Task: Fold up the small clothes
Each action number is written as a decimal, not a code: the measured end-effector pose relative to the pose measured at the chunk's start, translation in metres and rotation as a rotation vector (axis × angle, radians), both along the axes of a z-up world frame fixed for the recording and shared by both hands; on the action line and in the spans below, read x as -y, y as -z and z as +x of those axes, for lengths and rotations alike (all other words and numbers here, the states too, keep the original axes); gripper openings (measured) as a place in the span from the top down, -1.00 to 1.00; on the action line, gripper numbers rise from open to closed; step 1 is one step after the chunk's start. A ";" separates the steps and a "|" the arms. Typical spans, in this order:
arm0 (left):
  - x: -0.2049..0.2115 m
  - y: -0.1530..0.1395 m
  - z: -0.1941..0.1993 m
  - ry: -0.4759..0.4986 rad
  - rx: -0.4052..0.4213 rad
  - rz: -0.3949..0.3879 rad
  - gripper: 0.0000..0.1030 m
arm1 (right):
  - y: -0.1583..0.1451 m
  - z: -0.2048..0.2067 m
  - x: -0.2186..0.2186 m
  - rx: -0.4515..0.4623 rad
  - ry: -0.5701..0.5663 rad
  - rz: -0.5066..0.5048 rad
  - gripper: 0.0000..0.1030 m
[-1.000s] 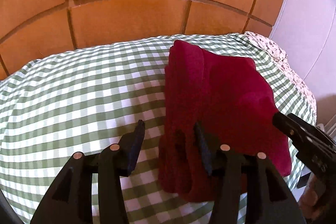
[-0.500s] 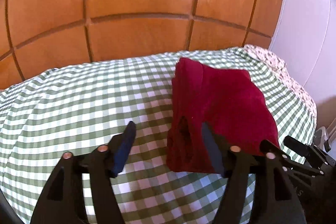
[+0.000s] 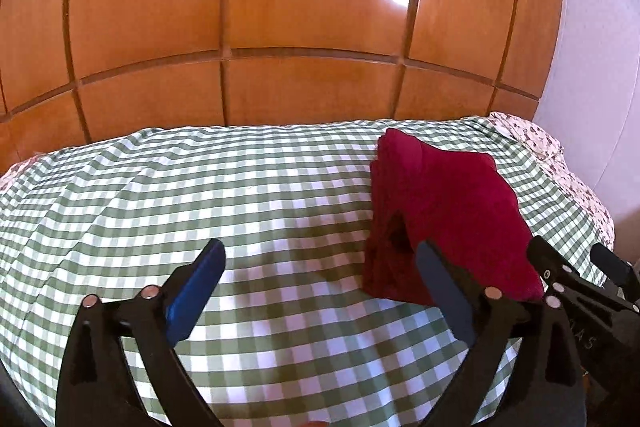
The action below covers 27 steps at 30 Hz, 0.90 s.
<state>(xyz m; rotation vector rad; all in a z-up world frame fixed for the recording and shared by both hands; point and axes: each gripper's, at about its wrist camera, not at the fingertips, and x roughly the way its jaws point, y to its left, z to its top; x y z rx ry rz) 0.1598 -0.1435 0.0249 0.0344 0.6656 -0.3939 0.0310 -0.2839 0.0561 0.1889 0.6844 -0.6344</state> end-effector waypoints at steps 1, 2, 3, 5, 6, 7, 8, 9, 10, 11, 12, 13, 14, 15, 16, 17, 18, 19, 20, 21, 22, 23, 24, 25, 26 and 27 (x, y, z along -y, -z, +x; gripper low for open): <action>-0.001 -0.001 -0.002 -0.002 0.004 -0.001 -0.95 | -0.001 -0.001 -0.003 0.002 0.003 -0.015 -0.88; -0.001 -0.002 -0.003 -0.002 0.007 -0.003 -0.95 | -0.002 -0.002 -0.004 0.006 0.006 -0.023 -0.88; -0.002 -0.002 -0.005 -0.003 0.008 -0.003 -0.95 | -0.002 -0.003 -0.005 0.007 0.008 -0.024 -0.88; -0.002 -0.004 -0.007 -0.007 0.013 -0.002 -0.95 | -0.002 -0.005 -0.005 0.010 0.016 -0.019 -0.90; -0.002 -0.004 -0.008 -0.004 0.014 -0.003 -0.95 | -0.001 -0.006 -0.005 0.011 0.020 -0.018 -0.90; -0.002 -0.004 -0.010 -0.006 0.016 -0.002 -0.95 | -0.001 -0.007 -0.004 0.012 0.026 -0.018 -0.90; -0.002 -0.005 -0.010 -0.006 0.017 -0.001 -0.95 | -0.001 -0.009 -0.005 0.014 0.031 -0.020 -0.91; -0.001 -0.005 -0.011 -0.003 0.017 -0.001 -0.95 | -0.001 -0.010 -0.004 0.016 0.036 -0.019 -0.91; -0.001 -0.005 -0.013 0.001 0.017 0.000 -0.95 | 0.000 -0.011 -0.005 0.016 0.038 -0.018 -0.91; 0.000 -0.005 -0.014 0.002 0.019 0.003 -0.95 | 0.000 -0.011 -0.004 0.016 0.039 -0.016 -0.91; 0.001 -0.004 -0.015 0.004 0.021 0.009 -0.95 | 0.001 -0.012 -0.003 0.017 0.040 -0.012 -0.91; 0.003 -0.004 -0.016 0.006 0.020 0.014 -0.95 | 0.002 -0.013 -0.003 0.017 0.041 -0.008 -0.91; 0.004 -0.005 -0.017 0.008 0.021 0.017 -0.95 | 0.002 -0.014 -0.002 0.019 0.042 -0.003 -0.91; 0.004 -0.005 -0.017 0.007 0.023 0.020 -0.95 | 0.003 -0.014 -0.001 0.021 0.043 0.001 -0.91; 0.005 -0.005 -0.018 0.007 0.024 0.022 -0.95 | 0.004 -0.015 0.000 0.022 0.045 0.004 -0.91; 0.005 -0.005 -0.018 0.008 0.023 0.023 -0.95 | 0.005 -0.015 0.000 0.022 0.046 0.006 -0.91; 0.005 -0.005 -0.018 0.009 0.023 0.024 -0.95 | 0.005 -0.016 0.001 0.022 0.048 0.008 -0.91; 0.006 -0.005 -0.019 0.009 0.026 0.026 -0.95 | 0.006 -0.016 0.002 0.022 0.050 0.010 -0.91; 0.006 -0.005 -0.019 0.010 0.027 0.028 -0.95 | 0.007 -0.017 0.003 0.022 0.053 0.012 -0.91; 0.006 -0.005 -0.019 0.010 0.027 0.029 -0.95 | 0.007 -0.017 0.004 0.023 0.055 0.014 -0.91; 0.006 -0.005 -0.020 0.011 0.026 0.028 -0.95 | 0.008 -0.018 0.005 0.024 0.059 0.015 -0.91; 0.006 -0.005 -0.020 0.012 0.027 0.029 -0.95 | 0.008 -0.017 0.005 0.024 0.061 0.015 -0.91; 0.006 -0.005 -0.020 0.012 0.030 0.030 -0.95 | 0.008 -0.018 0.006 0.025 0.063 0.015 -0.91; 0.006 -0.005 -0.020 0.014 0.030 0.028 -0.95 | 0.008 -0.018 0.006 0.026 0.065 0.015 -0.91; 0.007 -0.005 -0.020 0.016 0.028 0.027 -0.95 | 0.009 -0.018 0.007 0.025 0.064 0.015 -0.91; 0.007 -0.005 -0.020 0.015 0.028 0.028 -0.95 | 0.009 -0.018 0.007 0.024 0.063 0.015 -0.91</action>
